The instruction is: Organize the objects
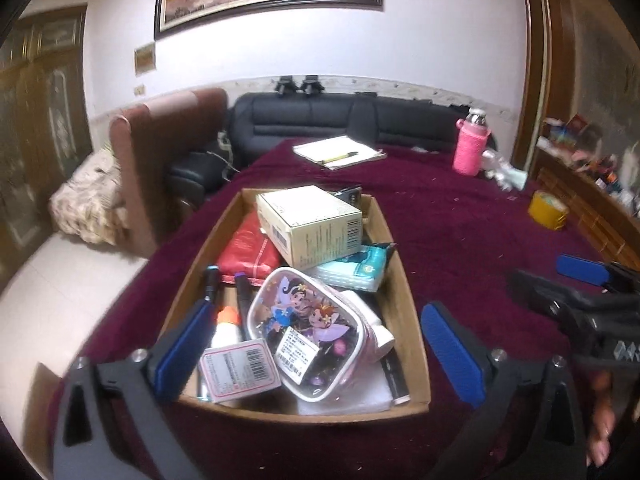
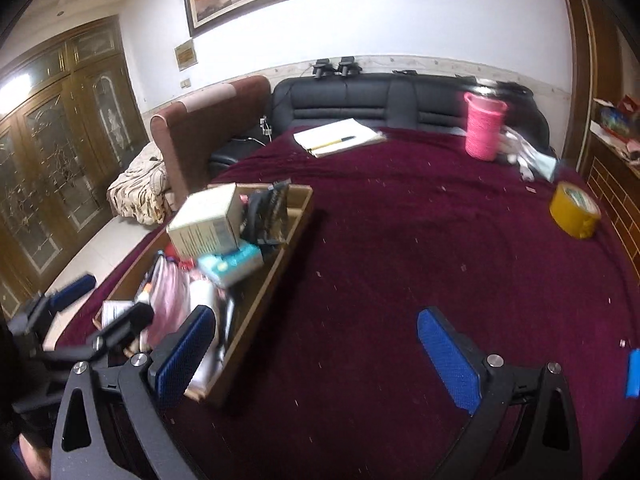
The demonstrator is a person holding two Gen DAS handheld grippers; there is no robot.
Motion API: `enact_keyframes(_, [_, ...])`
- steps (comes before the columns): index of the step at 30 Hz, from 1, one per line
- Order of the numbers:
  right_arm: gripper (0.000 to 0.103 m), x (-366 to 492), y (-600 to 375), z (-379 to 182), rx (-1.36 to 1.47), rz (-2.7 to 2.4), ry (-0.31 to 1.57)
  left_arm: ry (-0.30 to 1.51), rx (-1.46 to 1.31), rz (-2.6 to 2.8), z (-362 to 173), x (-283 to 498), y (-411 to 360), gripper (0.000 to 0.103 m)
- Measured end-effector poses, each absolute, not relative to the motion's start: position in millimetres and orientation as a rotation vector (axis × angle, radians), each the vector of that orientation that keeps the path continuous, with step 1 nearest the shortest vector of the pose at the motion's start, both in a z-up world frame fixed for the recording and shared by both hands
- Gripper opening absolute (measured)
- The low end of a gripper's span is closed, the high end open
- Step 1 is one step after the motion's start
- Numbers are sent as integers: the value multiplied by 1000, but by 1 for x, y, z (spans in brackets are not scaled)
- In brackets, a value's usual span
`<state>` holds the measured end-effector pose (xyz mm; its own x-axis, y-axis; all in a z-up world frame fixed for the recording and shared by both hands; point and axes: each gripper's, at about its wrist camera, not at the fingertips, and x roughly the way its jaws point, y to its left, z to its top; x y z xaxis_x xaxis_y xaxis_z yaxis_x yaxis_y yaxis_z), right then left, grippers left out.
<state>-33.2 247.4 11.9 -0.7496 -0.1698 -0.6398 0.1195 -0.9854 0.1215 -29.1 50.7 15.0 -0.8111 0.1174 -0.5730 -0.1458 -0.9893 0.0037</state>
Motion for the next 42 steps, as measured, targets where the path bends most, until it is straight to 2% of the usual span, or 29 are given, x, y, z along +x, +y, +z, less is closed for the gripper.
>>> enact_keyframes(7, [103, -16, 248, -11, 1052, -2774, -101, 189, -995, 2935, 21, -27, 49, 103])
enact_keyframes(14, [103, -16, 244, -27, 1091, -2744, -128, 167, -895, 2961, 32, -16, 27, 103])
enact_keyframes(42, [103, -5, 198, -27, 993, -2715, -12, 241, -851, 3094, 23, -2, -17, 103])
